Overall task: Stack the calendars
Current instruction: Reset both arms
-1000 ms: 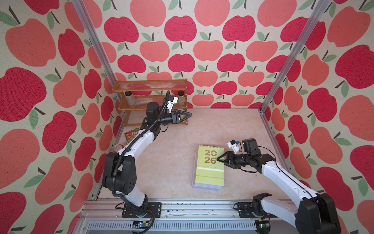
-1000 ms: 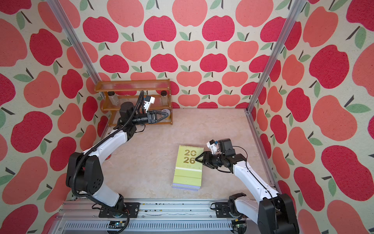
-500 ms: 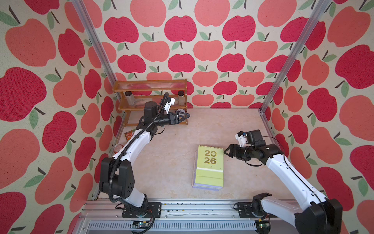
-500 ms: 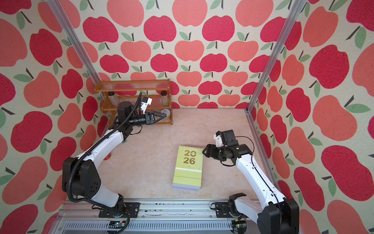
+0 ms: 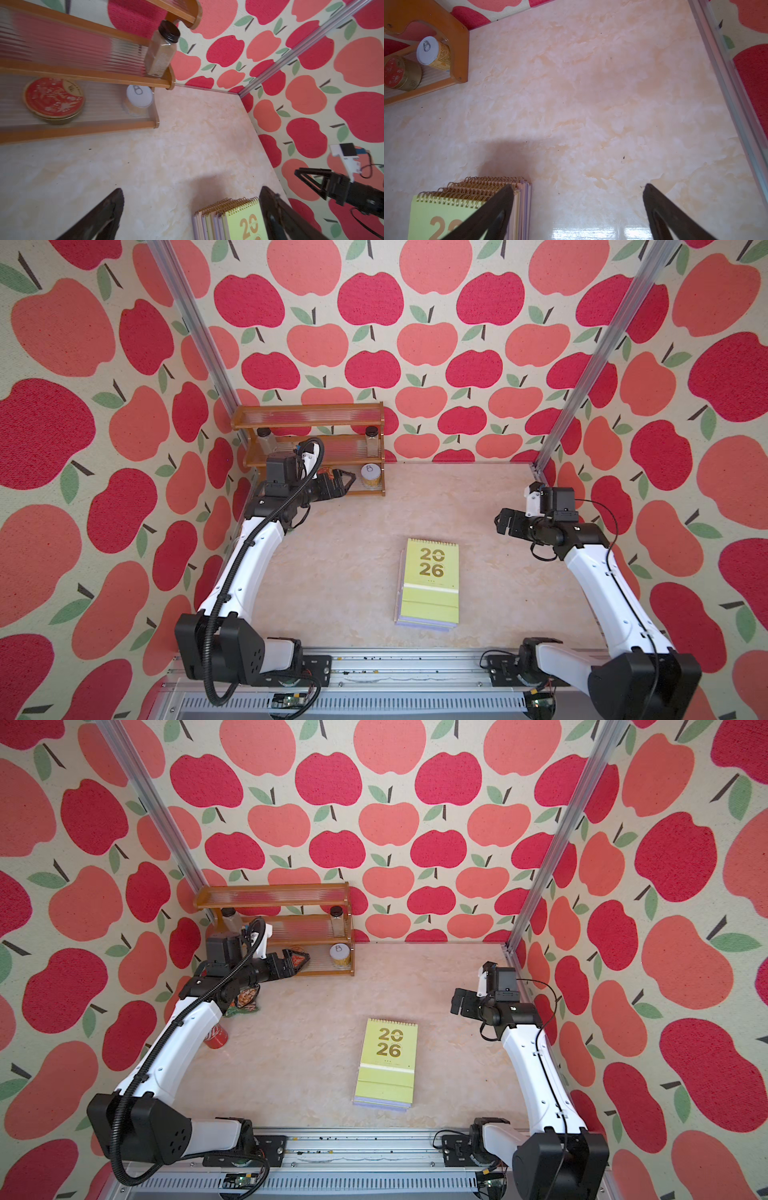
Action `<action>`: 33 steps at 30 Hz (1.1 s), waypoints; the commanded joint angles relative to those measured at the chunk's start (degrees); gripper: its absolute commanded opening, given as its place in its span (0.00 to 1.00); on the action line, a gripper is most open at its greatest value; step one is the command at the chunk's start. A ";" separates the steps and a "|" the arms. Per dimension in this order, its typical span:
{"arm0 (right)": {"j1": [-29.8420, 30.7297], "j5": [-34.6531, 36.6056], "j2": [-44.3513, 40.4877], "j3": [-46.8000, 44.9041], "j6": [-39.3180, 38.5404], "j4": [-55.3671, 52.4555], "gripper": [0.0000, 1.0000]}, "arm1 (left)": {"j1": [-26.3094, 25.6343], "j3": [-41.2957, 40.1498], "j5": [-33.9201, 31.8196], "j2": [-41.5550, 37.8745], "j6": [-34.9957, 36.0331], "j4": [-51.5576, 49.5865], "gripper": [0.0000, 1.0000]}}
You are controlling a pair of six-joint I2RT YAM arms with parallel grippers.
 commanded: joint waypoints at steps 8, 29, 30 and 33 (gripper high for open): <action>-6.21 1.73 -0.10 -10.70 -9.23 22.47 0.99 | 1.64 -20.02 -32.69 -10.86 6.53 11.00 0.99; -7.31 1.93 12.31 -36.30 -10.19 72.21 0.99 | 9.03 -40.19 -28.99 -5.85 13.65 38.09 0.99; -7.35 1.94 12.46 -36.95 -10.40 73.73 0.99 | 9.49 -40.83 -28.43 -4.93 13.75 39.44 0.99; -7.31 2.22 12.46 -38.06 -10.90 76.73 0.99 | 10.04 -42.95 -26.69 -1.88 15.76 44.17 0.99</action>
